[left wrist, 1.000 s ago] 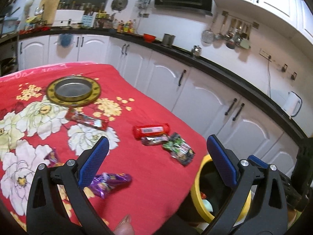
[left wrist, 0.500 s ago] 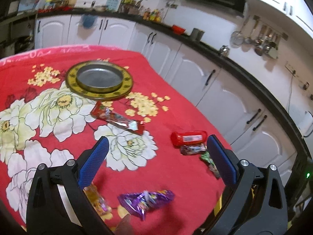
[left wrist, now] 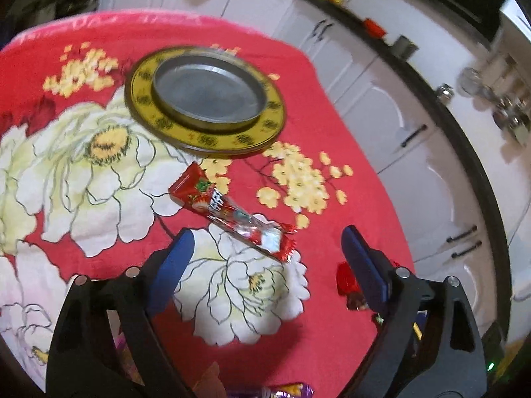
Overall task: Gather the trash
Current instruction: 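Grasp the red snack packet with the left tool while the right tool grasps the green snack bag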
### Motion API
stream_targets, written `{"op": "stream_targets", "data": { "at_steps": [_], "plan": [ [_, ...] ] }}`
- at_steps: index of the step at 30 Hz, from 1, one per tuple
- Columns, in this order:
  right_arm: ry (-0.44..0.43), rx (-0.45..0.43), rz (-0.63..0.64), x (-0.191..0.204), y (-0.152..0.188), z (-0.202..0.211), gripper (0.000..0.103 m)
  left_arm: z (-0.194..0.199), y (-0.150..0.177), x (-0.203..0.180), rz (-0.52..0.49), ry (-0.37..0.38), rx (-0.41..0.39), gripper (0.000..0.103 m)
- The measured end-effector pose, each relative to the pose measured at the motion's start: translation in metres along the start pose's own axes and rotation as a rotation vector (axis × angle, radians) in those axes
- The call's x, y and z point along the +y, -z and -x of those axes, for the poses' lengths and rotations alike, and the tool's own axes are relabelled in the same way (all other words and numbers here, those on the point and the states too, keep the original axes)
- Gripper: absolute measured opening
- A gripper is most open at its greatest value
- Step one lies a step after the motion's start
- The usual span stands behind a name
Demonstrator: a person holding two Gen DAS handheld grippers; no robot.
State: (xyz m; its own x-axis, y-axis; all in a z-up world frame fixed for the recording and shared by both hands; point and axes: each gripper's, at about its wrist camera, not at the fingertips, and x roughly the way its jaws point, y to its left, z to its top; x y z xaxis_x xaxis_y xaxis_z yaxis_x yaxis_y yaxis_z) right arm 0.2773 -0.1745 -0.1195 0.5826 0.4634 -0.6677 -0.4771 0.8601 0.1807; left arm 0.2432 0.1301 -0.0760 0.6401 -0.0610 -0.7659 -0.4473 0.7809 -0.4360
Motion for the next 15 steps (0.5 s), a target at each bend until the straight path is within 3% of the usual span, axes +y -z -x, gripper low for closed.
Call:
{"op": "stream_targets", "data": {
  "at_steps": [5, 11, 13, 15],
  "plan": [
    [-0.013, 0.040, -0.007, -0.001, 0.001, -0.018, 0.063, -0.023, -0.007, 0.011, 0.080, -0.016, 0.062, 0.076],
    [-0.074, 0.048, 0.008, 0.008, 0.014, -0.017, 0.031, -0.034, -0.011, 0.018, 0.107, -0.056, 0.064, 0.060],
    [-0.097, 0.050, 0.002, 0.013, 0.018, -0.014, 0.019, -0.035, -0.011, 0.019, 0.101, -0.072, 0.062, 0.043],
    [-0.106, 0.048, 0.003, 0.020, 0.024, -0.010, 0.016, -0.035, -0.010, 0.023, 0.103, -0.077, 0.060, 0.036]
  ]
}}
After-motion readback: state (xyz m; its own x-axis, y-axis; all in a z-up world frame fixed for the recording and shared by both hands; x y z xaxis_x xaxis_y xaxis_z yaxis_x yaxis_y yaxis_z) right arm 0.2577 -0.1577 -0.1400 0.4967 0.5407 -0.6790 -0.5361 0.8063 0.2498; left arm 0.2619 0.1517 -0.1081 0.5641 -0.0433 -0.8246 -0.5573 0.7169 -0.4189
